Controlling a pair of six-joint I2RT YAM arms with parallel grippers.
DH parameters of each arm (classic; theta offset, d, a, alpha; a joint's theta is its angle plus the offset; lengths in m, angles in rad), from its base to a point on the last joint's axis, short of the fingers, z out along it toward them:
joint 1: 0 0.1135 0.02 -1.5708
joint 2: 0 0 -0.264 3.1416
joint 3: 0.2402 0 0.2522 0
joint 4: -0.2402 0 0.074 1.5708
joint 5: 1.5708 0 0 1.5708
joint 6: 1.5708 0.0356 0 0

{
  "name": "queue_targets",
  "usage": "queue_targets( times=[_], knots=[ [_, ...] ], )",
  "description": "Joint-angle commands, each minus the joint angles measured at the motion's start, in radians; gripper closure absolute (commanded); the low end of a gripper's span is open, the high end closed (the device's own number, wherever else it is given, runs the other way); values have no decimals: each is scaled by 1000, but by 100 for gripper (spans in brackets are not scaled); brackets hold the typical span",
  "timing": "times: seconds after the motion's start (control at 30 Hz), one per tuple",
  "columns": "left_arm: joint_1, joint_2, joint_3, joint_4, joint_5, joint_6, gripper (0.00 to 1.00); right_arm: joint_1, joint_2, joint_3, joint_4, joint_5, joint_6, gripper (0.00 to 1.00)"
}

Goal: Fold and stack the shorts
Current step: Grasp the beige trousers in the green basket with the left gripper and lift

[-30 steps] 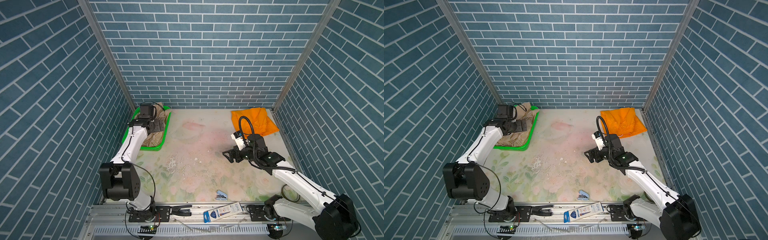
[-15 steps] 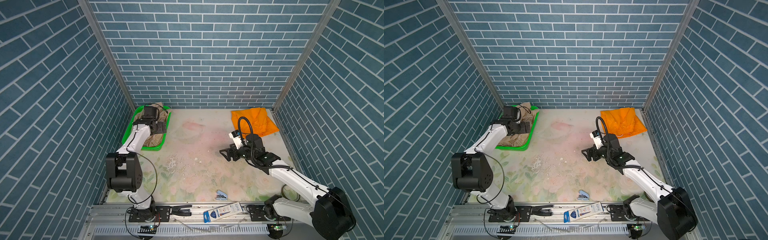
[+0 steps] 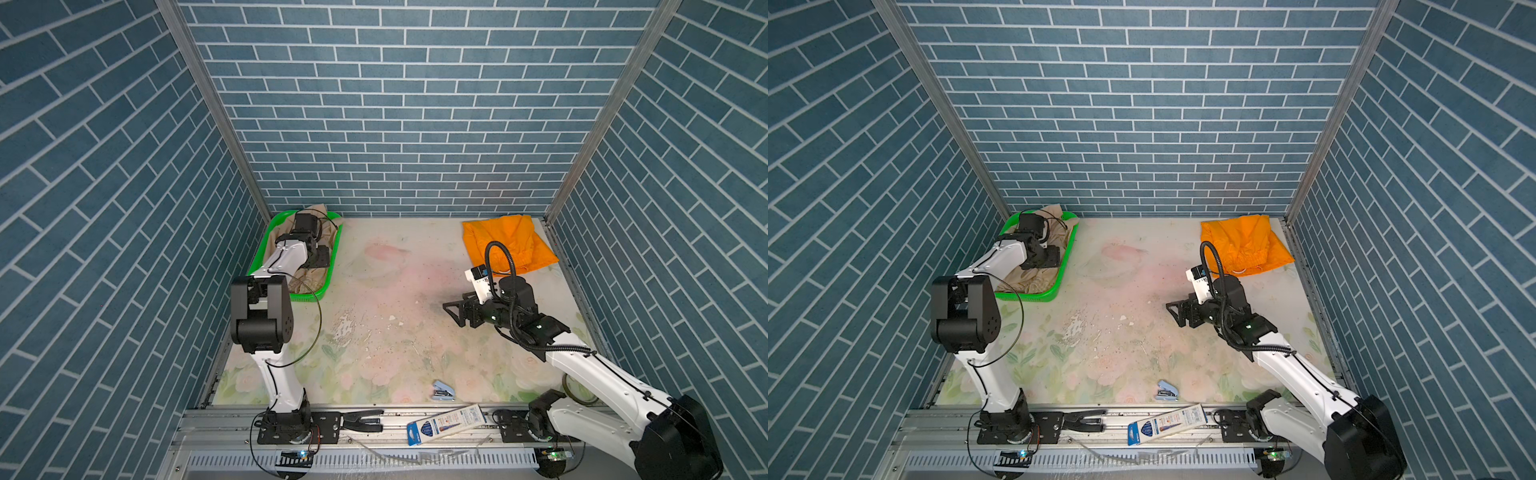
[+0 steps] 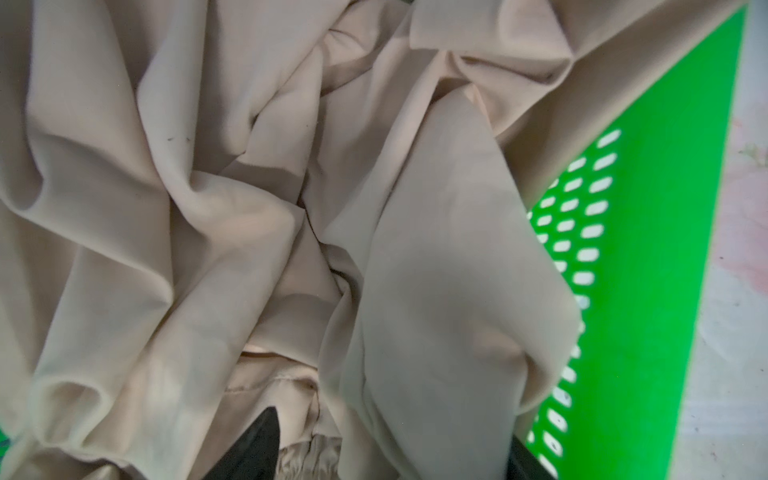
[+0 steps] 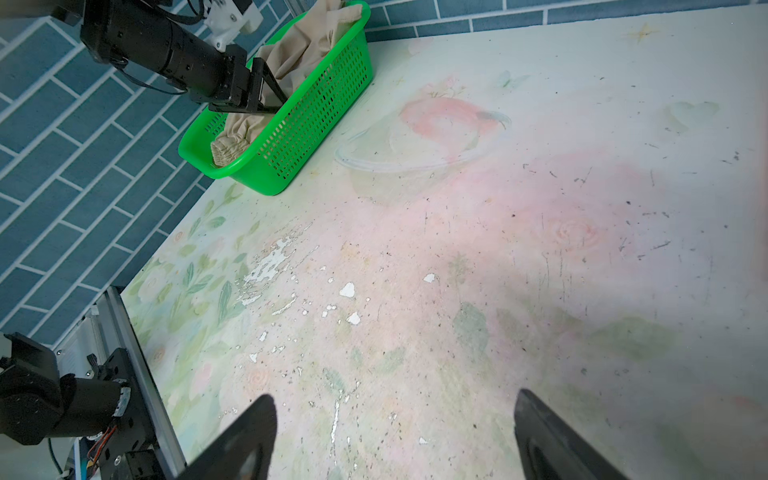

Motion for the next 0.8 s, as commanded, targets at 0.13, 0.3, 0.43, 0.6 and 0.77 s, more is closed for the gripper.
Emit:
queue_targets(
  times=[0.13,0.3,0.43,0.6,0.77],
  knots=[
    [42,18,41,-43,64,2,76,1,19,-2,6,39,42,12],
    [55,-28,54,-75,84,31,100,2,94,27,21,17,37,14],
    [56,-99,41,-59,75,52,100,2,137,37,47,1,50,16],
    [58,-181,78,-81,79,36,100,2,162,29,93,-18,55,16],
    [60,-246,141,-91,92,46,100,2,199,26,108,-12,34,16]
  ],
)
